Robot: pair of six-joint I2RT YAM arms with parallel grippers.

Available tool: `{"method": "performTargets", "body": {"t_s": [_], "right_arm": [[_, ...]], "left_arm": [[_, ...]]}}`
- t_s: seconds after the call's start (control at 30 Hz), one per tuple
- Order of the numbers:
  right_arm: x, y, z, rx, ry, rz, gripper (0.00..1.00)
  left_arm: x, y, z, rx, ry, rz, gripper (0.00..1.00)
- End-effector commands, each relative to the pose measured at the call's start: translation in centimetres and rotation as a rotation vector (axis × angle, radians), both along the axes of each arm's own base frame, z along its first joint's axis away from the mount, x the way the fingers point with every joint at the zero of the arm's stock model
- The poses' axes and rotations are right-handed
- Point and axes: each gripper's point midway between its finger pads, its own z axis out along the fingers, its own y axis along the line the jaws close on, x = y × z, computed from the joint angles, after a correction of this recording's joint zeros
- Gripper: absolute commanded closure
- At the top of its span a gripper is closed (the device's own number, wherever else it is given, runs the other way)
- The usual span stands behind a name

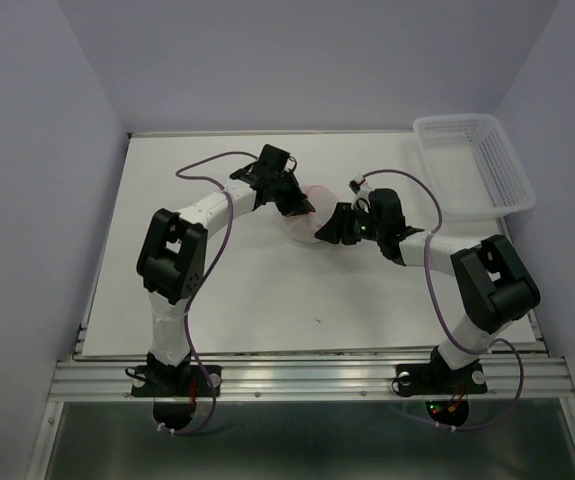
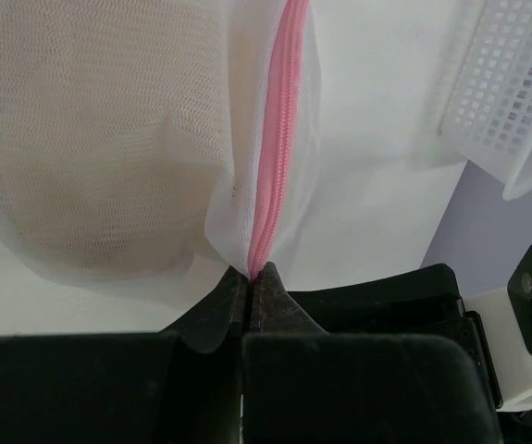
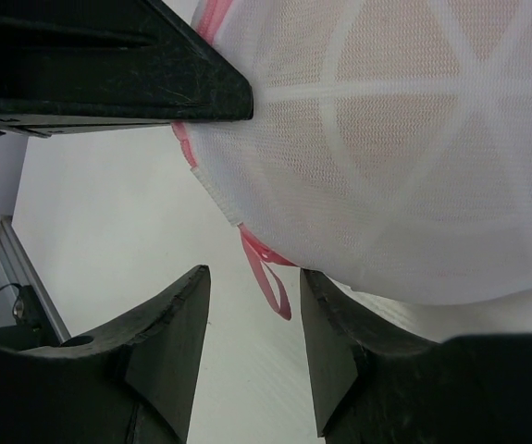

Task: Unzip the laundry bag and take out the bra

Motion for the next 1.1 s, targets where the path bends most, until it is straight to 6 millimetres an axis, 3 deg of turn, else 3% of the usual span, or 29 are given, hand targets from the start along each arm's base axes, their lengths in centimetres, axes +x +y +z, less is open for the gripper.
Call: {"method": "performTargets", "body": {"t_s": [0.0, 0.2, 0.47, 1.07], "right_arm": [[1.6, 0.7, 2.3, 0.057, -0.092, -0.015, 0.5], [1.4, 0.3, 1.7, 0.035, -0.093, -0.047, 0.49], [1.0, -0.7, -0.6, -0.021, -0.075, -0.07, 0.49], [2.1, 1.9, 2.6, 0.131, -0.166, -0.036, 0.51]], "left_arm": [[-0.6, 0.1, 3.0, -0.067, -0.018, 0.02, 1.0], [-0.7, 0.6, 2.7, -0.092, 0.019, 0.073, 1.0], [-0.5, 0.8, 3.1, -0.126, 0.027, 0.102, 1.0], [-1.4, 0.6, 2.2, -0.149, 0.063, 0.104, 1.0]]}}
